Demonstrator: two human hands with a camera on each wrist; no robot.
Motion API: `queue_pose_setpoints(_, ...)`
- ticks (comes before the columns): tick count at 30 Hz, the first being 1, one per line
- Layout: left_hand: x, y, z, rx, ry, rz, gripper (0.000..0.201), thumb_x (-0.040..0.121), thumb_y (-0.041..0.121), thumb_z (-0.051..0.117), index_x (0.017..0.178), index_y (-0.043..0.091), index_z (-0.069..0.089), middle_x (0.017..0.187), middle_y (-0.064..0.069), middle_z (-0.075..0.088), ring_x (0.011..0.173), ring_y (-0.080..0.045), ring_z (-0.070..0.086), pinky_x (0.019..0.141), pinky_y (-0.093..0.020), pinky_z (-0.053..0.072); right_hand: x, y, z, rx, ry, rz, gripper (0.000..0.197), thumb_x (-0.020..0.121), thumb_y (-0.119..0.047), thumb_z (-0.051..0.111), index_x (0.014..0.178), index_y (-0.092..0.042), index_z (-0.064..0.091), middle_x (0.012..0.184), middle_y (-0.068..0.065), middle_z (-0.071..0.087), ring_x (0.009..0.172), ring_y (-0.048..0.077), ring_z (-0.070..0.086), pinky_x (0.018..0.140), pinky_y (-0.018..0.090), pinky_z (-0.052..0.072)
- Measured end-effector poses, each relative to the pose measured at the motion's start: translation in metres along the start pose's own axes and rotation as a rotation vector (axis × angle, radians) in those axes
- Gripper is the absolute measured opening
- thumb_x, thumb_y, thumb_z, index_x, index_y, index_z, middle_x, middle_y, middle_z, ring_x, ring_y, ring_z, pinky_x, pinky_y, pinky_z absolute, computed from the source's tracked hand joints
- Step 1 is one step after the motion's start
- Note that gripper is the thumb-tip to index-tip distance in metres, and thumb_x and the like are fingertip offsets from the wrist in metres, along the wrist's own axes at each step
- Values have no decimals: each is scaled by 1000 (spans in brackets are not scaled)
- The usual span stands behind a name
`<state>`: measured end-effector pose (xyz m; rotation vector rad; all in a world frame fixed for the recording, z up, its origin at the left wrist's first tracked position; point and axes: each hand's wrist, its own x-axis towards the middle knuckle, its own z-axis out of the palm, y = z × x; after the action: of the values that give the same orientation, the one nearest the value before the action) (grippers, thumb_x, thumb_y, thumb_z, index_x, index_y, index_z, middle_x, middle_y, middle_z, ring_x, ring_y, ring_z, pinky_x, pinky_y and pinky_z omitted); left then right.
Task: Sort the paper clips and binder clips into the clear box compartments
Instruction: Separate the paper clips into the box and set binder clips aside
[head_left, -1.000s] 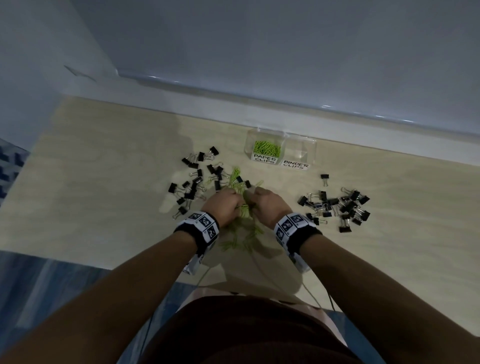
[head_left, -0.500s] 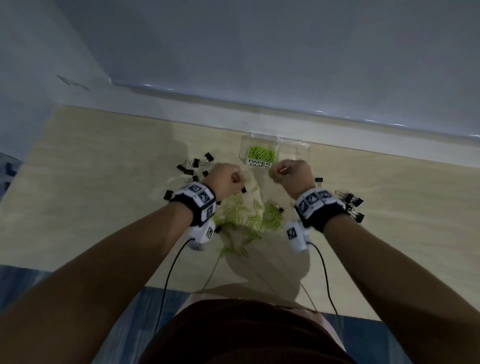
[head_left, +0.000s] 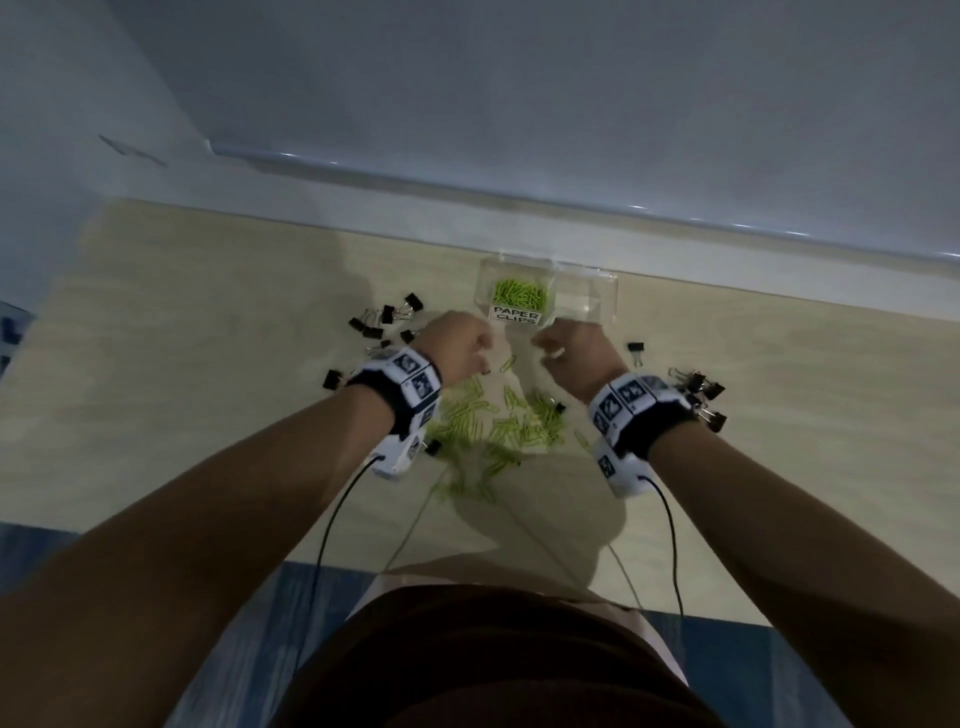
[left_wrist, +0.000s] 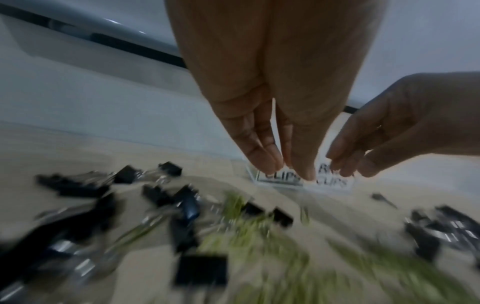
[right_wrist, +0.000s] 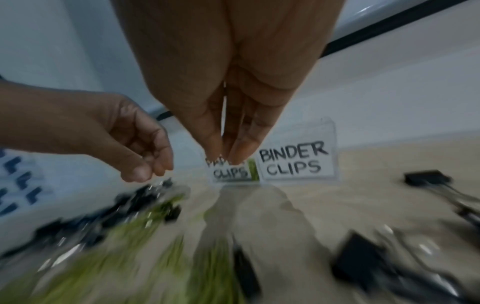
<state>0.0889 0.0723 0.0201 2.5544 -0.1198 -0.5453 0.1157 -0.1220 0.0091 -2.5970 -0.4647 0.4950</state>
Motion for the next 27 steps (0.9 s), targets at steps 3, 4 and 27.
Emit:
queue_pose_setpoints(3,-28,-17,26,135,-161,-16,38,77,20,73,113,16,60,119,-4,55,106,-20,54,89,-32,45,-30,4,19,-152,-231,-98,41,79,-20,66,120,-19,58,120,5,56,109,25,55,94,35,46)
queue_pose_setpoints(4,-36,-21,34,171,-181,-11,46,75,22,75,117,17,56,123,-2,49,110,-20,50,91,-33,43,-36,3,24,-224,-281,-146,51,77,-26,69,126,-21,53,123,5,52,111,26,51,94,35,44)
queue_pose_setpoints(27,-21,-10,52,-162,12,-40,17,80,7,67,97,10,66,91,-5,68,84,-20,64,79,-29,53,-38,-2,47,256,-79,176,16,77,-2,66,78,-16,74,80,-1,68,73,13,61,75,20,48)
